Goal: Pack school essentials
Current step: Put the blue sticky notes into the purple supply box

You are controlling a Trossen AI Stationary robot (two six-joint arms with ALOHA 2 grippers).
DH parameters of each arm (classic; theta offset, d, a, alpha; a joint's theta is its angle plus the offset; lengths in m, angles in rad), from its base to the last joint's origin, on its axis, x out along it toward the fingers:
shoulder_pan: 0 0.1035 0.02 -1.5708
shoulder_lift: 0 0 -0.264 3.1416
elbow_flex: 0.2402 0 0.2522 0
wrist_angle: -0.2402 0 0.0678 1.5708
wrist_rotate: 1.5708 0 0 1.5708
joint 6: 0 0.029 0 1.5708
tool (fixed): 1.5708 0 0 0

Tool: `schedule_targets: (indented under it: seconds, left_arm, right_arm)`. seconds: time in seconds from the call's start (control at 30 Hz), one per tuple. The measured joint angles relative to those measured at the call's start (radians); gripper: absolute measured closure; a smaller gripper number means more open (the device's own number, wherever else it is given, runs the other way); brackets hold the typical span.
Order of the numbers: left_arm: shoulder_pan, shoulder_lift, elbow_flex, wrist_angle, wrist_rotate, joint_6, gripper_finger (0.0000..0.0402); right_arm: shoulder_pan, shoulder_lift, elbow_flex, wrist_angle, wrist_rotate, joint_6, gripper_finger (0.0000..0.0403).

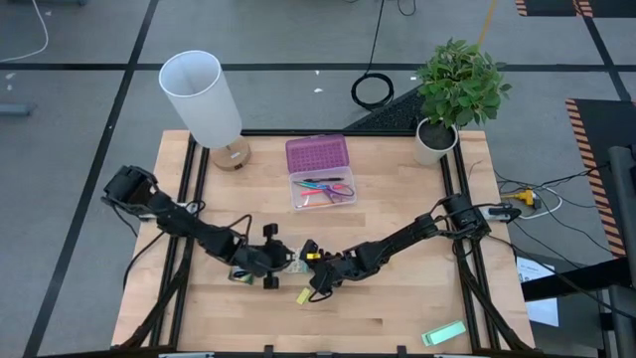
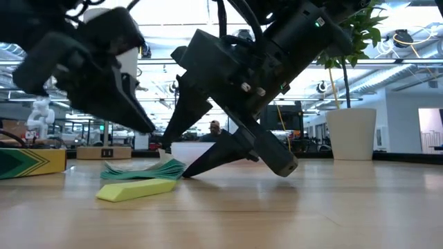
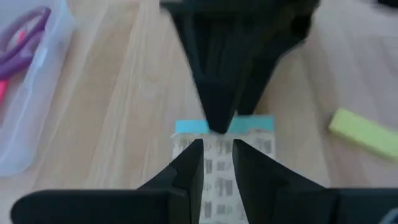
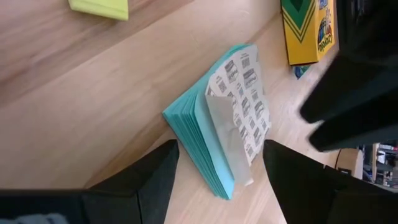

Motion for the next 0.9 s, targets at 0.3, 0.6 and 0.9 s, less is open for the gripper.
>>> schedule_targets:
  seconds: [0.3, 0.6, 0.9]
  left_arm:
    - [0.009, 0.005, 0.001, -0.211, 0.011, -0.200, 0.0312]
    - [0.069, 0.095, 0.001, -0.093, 0.068, -0.154, 0.0312]
    - [0.103, 0.059, 0.011, -0.123, 0.005, -0.077, 0.0312]
  right_arm:
    - [0.025, 0.001, -0.002, 0.000, 0.061, -0.111, 0.0167]
    - [0.036, 0.001, -0.002, 0.003, 0.078, -0.190, 0.0167]
    - [0.035, 0.001, -0.002, 0.005, 0.076, -0.194, 0.0167]
